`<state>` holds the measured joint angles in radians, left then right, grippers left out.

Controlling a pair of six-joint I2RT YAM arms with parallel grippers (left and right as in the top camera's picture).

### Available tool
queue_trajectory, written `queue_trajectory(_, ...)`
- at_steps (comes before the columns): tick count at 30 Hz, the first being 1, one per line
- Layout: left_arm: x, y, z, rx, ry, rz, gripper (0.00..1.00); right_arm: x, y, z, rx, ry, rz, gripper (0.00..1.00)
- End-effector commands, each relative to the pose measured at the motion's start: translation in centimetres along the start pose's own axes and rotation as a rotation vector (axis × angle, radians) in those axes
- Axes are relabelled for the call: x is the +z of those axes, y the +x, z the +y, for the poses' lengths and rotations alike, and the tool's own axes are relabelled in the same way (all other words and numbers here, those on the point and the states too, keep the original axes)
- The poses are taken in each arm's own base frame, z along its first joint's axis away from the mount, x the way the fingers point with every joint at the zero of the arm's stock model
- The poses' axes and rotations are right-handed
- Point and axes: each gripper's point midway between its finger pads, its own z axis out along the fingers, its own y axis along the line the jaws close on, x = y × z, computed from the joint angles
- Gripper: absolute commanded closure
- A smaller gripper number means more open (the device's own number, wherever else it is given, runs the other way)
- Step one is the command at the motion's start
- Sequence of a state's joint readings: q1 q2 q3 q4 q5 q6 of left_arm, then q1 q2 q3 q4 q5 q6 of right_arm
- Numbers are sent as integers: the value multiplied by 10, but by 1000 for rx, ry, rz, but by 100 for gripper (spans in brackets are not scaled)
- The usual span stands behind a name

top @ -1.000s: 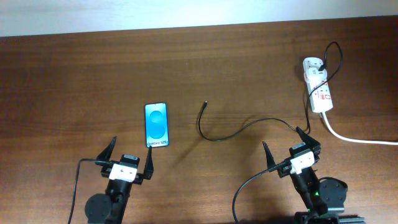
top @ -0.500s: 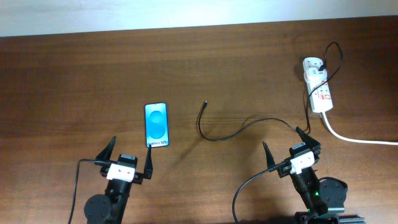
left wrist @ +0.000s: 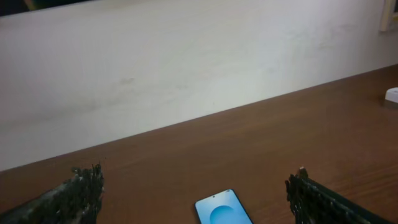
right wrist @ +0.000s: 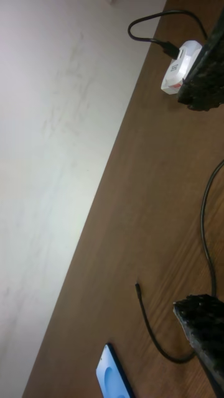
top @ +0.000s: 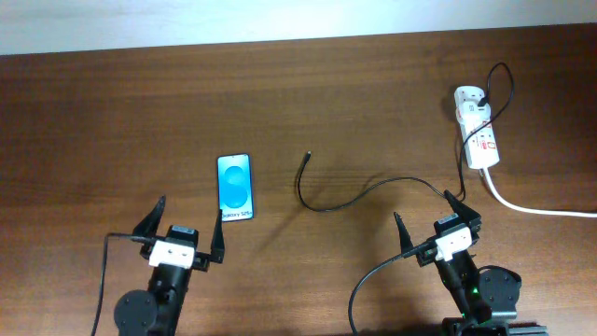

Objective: Plug charger to phone and switch on socket
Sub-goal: 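Raise the left arm and move the open gripper over the phone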

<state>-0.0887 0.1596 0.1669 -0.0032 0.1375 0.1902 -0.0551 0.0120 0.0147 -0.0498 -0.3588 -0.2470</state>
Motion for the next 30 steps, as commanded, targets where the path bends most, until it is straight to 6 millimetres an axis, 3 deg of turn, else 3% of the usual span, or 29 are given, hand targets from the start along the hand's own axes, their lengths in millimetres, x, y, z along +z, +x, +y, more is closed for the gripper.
queue_trajectory(1,5,-16,4,-12,1,9,1,0,2,2,-4,-4,-2,1)
queue_trajectory(14,32,-54,15,-18,9,57,1,0,2,2,-4,-4,-2,1)
queue_trajectory(22,58,-47,17,-29,26,144,1,0,2,2,-4,-4,-2,1)
queue_trajectory(30,104,-52,10,-52,122,219,1,0,2,2,-4,-4,-2,1)
